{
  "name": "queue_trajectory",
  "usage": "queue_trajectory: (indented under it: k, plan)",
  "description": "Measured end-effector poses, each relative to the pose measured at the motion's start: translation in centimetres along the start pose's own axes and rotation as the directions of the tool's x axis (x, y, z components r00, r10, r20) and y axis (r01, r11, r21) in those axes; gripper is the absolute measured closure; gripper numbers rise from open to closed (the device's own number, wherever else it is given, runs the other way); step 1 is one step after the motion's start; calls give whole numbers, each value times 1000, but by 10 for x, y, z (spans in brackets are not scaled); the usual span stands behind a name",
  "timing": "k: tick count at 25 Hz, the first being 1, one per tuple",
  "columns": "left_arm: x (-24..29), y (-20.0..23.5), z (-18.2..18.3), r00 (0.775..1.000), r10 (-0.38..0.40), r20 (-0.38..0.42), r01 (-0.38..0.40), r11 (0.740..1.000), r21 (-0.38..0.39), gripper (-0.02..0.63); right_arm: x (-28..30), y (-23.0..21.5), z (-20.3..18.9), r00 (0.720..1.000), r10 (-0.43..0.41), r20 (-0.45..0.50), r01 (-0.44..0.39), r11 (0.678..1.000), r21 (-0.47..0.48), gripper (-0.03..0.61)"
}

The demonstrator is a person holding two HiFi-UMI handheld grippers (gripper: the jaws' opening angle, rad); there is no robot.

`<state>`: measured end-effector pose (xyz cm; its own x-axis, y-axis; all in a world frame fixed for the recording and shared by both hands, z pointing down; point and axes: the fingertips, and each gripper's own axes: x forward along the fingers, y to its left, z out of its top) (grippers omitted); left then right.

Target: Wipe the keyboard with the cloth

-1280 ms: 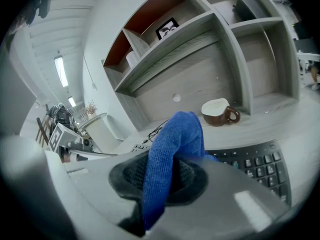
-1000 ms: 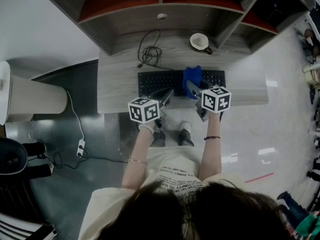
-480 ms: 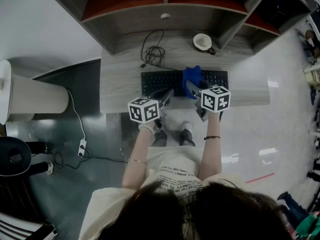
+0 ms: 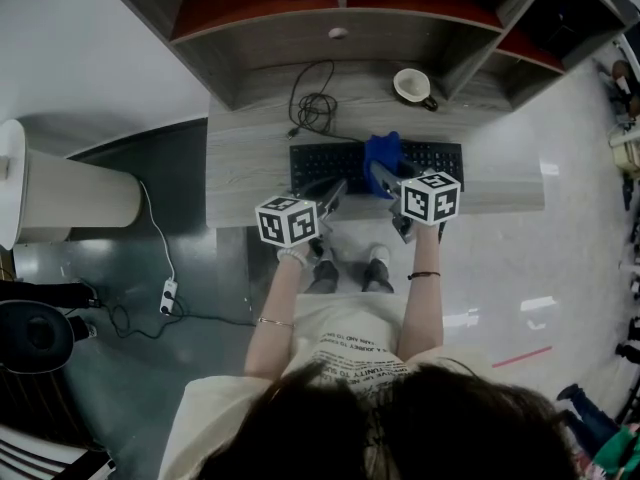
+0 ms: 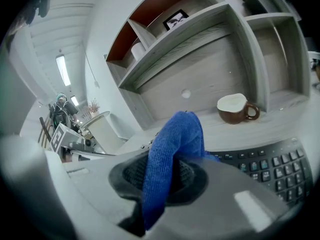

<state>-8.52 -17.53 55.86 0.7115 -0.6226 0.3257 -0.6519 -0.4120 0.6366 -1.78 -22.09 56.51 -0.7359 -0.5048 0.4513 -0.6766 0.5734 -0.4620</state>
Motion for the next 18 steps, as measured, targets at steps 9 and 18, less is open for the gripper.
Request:
queue_trajectory:
  k: [9, 18]
  plan:
    - [-10, 10, 1, 1000, 4, 1, -4, 1000, -5, 612, 11, 10, -1, 1000, 5, -2, -5, 1000, -2, 520]
    - [-19, 18, 3, 1000, 10, 3, -10, 1000, -9, 612, 23, 23, -1, 1000, 23, -9, -23, 1000, -9, 520]
